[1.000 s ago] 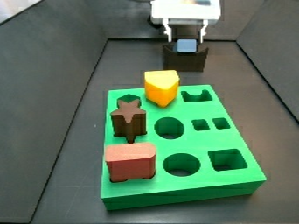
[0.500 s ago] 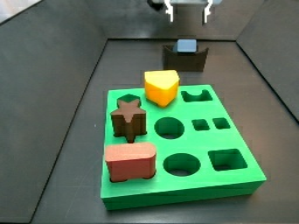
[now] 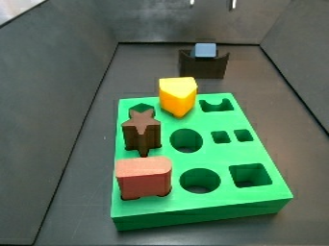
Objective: Pick up the rectangle object. Move up. Place the rectangle object on the fixture. Regrasp the rectangle object. Move to above the board. Insert the rectangle object.
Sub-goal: Regrasp the rectangle object.
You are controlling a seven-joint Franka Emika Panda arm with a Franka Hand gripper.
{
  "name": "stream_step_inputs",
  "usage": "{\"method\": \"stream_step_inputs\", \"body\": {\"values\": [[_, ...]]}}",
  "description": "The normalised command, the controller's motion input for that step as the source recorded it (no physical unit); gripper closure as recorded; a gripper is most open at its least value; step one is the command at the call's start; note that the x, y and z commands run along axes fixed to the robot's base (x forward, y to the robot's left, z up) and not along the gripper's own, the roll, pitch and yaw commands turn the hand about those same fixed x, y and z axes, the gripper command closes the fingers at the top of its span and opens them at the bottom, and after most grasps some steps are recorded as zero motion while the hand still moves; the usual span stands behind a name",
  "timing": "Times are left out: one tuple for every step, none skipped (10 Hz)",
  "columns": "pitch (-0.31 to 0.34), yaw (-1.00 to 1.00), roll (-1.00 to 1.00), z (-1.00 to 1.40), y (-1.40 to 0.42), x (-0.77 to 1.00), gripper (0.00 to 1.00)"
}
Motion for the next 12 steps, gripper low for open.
{"method": "stream_step_inputs", "body": {"values": [[0.043, 0.01, 1.0, 0.27, -0.59, -0.07, 0.0], [0.041, 0.01, 1.0, 0.08, -0.41, -0.04, 0.0], [0.04, 0.01, 1.0, 0.04, -0.28, -0.02, 0.0], [0.039, 0.01, 1.0, 0.05, -0.04, -0.03, 0.0], [0.036, 0.01, 1.0, 0.03, -0.03, -0.03, 0.0], [0.031, 0.01, 1.0, 0.01, -0.04, -0.03, 0.0], [0.026, 0.01, 1.0, 0.02, -0.03, -0.03, 0.0], [0.021, 0.01, 1.0, 0.02, -0.02, -0.03, 0.0], [0.014, 0.01, 1.0, 0.0, -0.02, -0.03, 0.0], [0.009, 0.01, 1.0, 0.0, -0.02, -0.02, 0.0], [0.005, 0.01, 1.0, 0.01, -0.02, -0.01, 0.0], [0.005, 0.02, 1.0, 0.0, -0.02, -0.02, 0.0]]}}
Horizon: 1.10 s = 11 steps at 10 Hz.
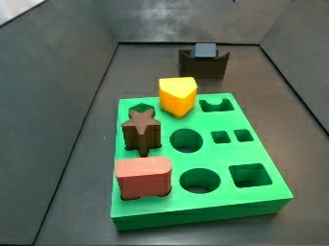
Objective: Pick up the rectangle object. Move up. Place the rectangle object on the fixture. Regrasp the rectangle object. Move to above the board. Insert the rectangle object.
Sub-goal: Regrasp the rectangle object.
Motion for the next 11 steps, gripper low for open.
{"method": "stream_step_inputs", "body": {"values": [[0.01, 0.02, 1.0, 0.01, -0.02, -0.01, 0.0], [0.015, 0.02, 1.0, 0.01, -0.02, 0.0, 0.0], [0.019, 0.02, 1.0, 0.01, -0.02, 0.0, 0.0], [0.031, 0.02, 1.0, -0.01, -0.02, 0.02, 0.0], [0.037, 0.03, 1.0, -0.01, -0.02, 0.03, 0.0], [0.055, 0.03, 1.0, -0.01, -0.02, 0.05, 0.0], [0.072, 0.04, 1.0, -0.01, -0.03, 0.06, 0.0], [0.102, 0.05, 1.0, -0.01, -0.03, 0.08, 0.0], [0.12, 0.06, 1.0, -0.01, -0.03, 0.09, 0.0], [0.171, 0.11, 1.0, -0.01, -0.04, 0.09, 0.0], [0.171, 0.12, 0.89, -0.02, -0.04, 0.09, 0.0]]}}
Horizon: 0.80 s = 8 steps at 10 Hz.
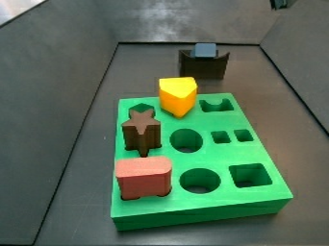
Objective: Pick up the rectangle object. Move up. Place the rectangle object on the fixture. Regrasp the rectangle object. Move to above the board. Insert the rectangle object.
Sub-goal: Regrasp the rectangle object.
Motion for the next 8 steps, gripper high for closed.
{"method": "stream_step_inputs", "body": {"values": [[0.155, 0.15, 0.63, -0.01, -0.04, 0.1, 0.0], [0.143, 0.16, 0.5, -0.02, -0.04, 0.1, 0.0], [0.114, 0.18, 0.29, -0.01, -0.03, 0.09, 0.0], [0.015, 0.21, 0.13, -1.0, 0.08, 0.03, 0.0], [-0.022, 0.21, 0.1, -1.0, 0.08, 0.04, 0.0], [-0.065, 0.18, 0.09, -1.0, 0.07, 0.05, 0.0], [-0.099, 0.15, 0.08, -1.0, 0.06, 0.06, 0.0], [-0.129, 0.1, 0.06, -1.0, 0.06, 0.07, 0.0]]}}
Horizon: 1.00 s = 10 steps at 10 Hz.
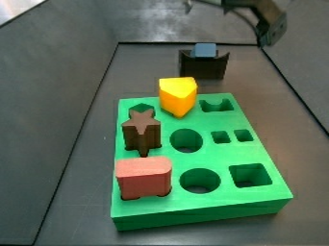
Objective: Pick up the rectangle object. Move up. Place the rectangle object on the fixture. Regrasp the rectangle object. Move to above the board. Insert the rectangle object.
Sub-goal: Regrasp the rectangle object.
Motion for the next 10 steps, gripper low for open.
{"method": "stream_step_inputs", "body": {"values": [[-0.138, 0.06, 0.07, -1.0, 0.06, 0.07, 0.0], [-0.136, 0.03, 0.07, -1.0, 0.05, 0.08, 0.0], [-0.127, 0.0, 0.07, -1.0, 0.05, 0.09, 0.0], [-0.105, -0.03, 0.07, -1.0, 0.04, 0.09, 0.0], [-0.08, -0.05, 0.07, -1.0, 0.04, 0.1, 0.0], [-0.065, -0.05, 0.07, -0.94, 0.03, 0.1, 0.0], [-0.023, -0.05, 0.07, -0.68, 0.01, 0.09, 0.0], [-0.007, -0.05, 0.07, -0.58, 0.01, 0.08, 0.0], [0.007, -0.03, 0.07, -0.39, 0.01, 0.07, 0.0], [0.012, -0.01, 0.06, -0.25, 0.01, 0.07, 0.0]]}}
